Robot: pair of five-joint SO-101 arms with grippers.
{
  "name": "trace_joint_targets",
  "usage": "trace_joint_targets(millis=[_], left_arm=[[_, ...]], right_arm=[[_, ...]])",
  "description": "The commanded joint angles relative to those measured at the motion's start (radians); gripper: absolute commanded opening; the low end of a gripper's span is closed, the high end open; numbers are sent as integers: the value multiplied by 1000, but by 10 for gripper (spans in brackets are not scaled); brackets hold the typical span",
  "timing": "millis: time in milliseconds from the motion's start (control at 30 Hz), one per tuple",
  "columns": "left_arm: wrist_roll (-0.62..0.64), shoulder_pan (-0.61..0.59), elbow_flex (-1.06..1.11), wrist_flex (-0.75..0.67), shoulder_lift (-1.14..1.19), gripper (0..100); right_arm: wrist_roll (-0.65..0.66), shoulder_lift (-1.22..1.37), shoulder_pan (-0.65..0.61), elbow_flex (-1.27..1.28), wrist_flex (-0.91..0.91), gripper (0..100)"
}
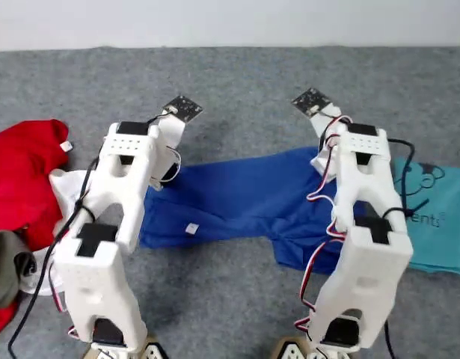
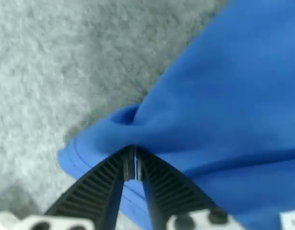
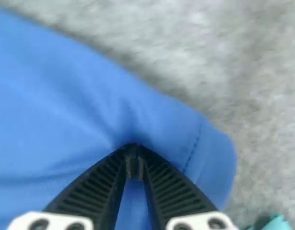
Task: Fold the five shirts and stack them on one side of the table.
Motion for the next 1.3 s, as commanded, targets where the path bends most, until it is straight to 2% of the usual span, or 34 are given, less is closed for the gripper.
trace_joint_targets(millis=[0,100,267,533,733,867,1067,1267], left_arm=[[11,-15,-136,-8,43,15],[15,-29,-196,-8,64,15],[41,-20,-237,28,-11,15],[41,-28,-236,215,-219,15],[69,-189,-234,305,-393,15],[66,-315,-234,361,-471,15],[41,-500,-234,425,-545,15],[-5,-649,-232,468,-603,15]], right_arm=[[-11,64,44,-172,-21,10],[-12,117,71,-267,10,10],[-14,114,70,-373,171,10],[-14,13,-8,-433,417,14],[-14,-64,-176,-434,608,16],[-20,-81,-318,-436,670,37],[-163,-81,-539,-436,685,166],[-195,-71,-736,-436,633,186]])
